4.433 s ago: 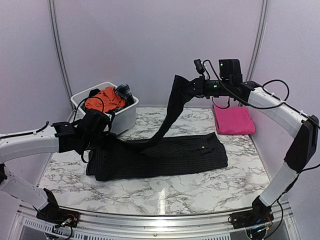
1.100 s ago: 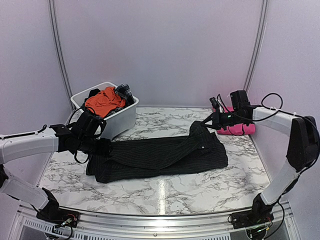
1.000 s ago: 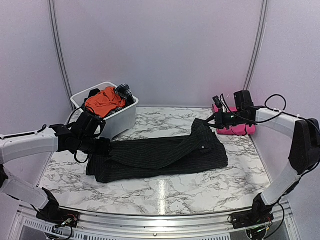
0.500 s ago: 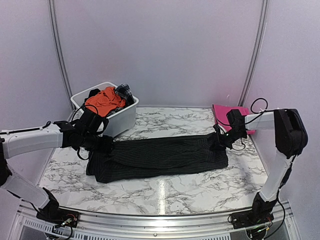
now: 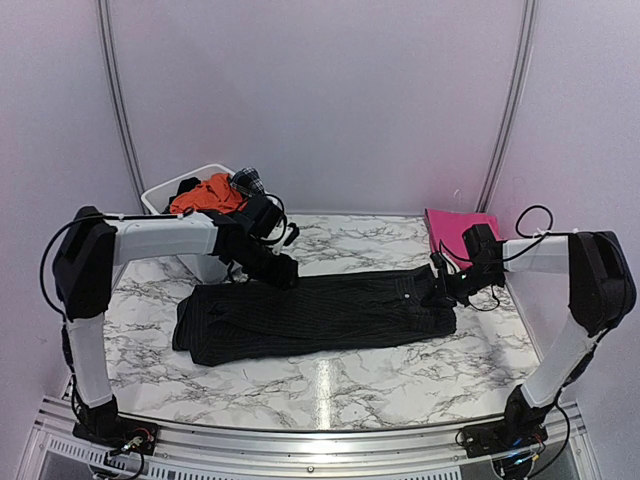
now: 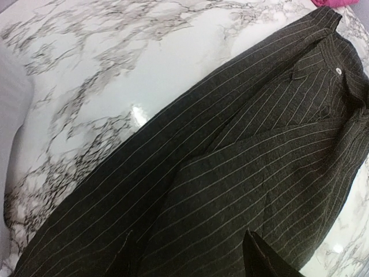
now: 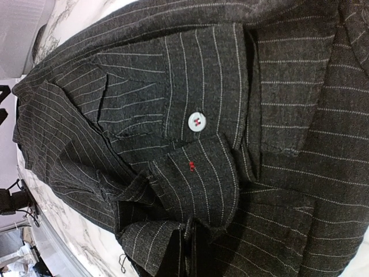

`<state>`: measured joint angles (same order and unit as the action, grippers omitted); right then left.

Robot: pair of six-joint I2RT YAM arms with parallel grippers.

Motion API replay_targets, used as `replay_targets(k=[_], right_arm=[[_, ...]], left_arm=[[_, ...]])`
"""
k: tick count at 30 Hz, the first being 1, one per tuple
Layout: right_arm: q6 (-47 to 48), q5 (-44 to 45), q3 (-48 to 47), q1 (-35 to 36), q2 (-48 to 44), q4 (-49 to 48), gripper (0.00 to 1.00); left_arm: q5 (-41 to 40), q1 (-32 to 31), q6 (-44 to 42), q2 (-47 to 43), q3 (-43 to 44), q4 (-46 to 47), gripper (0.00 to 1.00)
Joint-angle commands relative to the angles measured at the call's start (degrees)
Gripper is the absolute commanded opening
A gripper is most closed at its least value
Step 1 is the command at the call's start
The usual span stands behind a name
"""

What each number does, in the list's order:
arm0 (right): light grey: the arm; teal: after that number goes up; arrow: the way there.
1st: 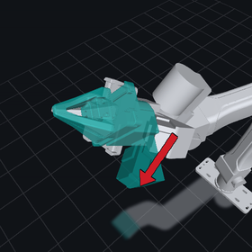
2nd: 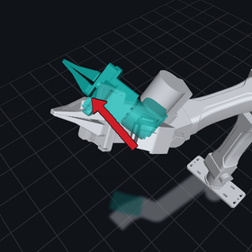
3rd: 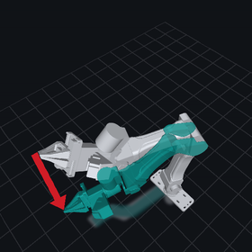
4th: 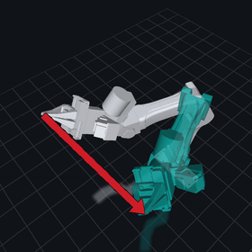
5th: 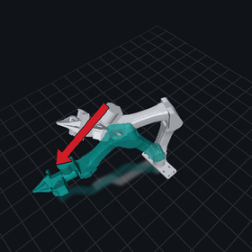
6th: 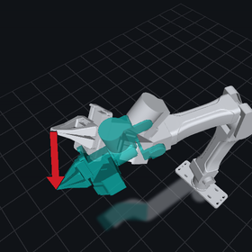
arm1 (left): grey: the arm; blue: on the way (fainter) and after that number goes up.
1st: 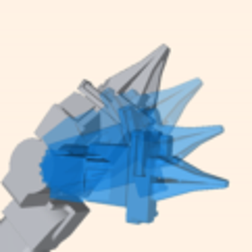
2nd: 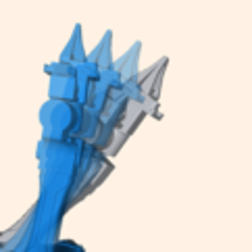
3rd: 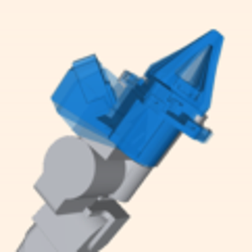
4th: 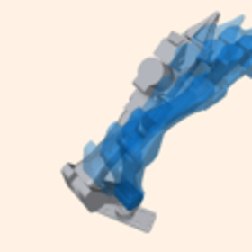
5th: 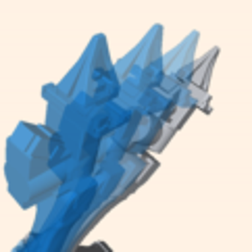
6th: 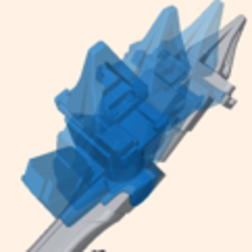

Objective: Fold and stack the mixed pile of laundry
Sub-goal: Adjust the rectangle-folded shirt at the center of the board.

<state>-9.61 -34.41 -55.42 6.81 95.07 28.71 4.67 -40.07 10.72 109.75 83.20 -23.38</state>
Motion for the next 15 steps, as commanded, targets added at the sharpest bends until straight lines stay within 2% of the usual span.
replay_targets(k=[1,7,15], right_arm=[[-0.7,-2.6,1.3,-0.3,-1.4,-1.9,0.0],[-1.0,-2.5,1.7,-0.1,-1.6,-2.1,0.0],[-1.2,-2.7,2.4,-0.1,-1.3,-2.4,0.0]], left_arm=[[1.6,-1.8,-5.5,7.8,9.0,-5.2,0.65],[5.5,-2.5,-10.3,18.2,19.3,-8.3,0.65],[5.4,-3.1,-17.7,25.3,28.6,-11.1,0.63]])
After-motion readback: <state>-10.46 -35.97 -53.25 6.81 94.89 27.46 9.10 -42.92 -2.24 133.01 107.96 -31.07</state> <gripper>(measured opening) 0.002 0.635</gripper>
